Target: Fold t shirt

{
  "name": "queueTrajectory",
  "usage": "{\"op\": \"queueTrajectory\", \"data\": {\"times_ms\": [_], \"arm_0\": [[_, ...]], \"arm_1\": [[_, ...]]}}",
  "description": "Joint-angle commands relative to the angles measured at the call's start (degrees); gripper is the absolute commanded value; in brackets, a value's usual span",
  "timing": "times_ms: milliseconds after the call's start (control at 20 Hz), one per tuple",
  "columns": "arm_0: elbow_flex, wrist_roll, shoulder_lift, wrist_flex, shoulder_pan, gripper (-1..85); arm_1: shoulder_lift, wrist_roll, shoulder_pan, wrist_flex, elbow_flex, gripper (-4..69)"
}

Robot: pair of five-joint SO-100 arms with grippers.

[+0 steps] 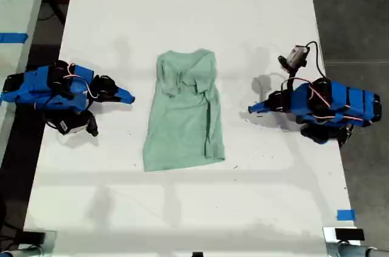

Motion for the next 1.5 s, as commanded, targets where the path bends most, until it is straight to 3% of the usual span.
{"op": "queueTrajectory", "data": {"times_ms": [0, 300, 450, 550, 600, 700, 750, 1150, 1450], "arm_0": [[0.7, 0.4, 0.3, -1.4, -1.5, -0.1], [-0.2, 0.7, 0.3, -1.4, -1.0, -0.1], [-12.7, -3.5, -6.3, 5.3, 1.8, 2.8], [-31.5, -9.1, -36.3, 8.9, 6.4, 9.5], [-44.9, -13.4, -54.0, 14.0, 10.4, 12.8], [-70.2, -14.6, -79.1, 23.2, 14.2, 17.3], [-77.4, -14.6, -84.6, 24.2, 15.9, 18.2], [-69.1, -30.5, -93.4, 7.6, 28.6, 19.0], [-64.9, -28.8, -104.2, -8.3, 28.9, 19.2]], "arm_1": [[0.8, -21.6, 8.8, -0.4, 5.2, 9.9], [0.8, -28.5, 8.2, -0.4, 5.2, 9.6], [0.8, -28.9, 8.2, -0.3, 5.2, 9.3], [0.8, -28.9, 9.4, -0.3, 5.2, 9.1], [0.8, -28.9, 9.6, -0.3, 5.2, 9.1], [0.8, -29.0, 9.6, -0.3, 5.2, 8.9], [0.8, -29.0, 9.7, -0.3, 5.2, 8.9], [0.8, -29.4, 10.7, -0.3, 5.2, 8.3], [0.8, -29.5, 10.7, -0.3, 5.2, 8.0]]}}
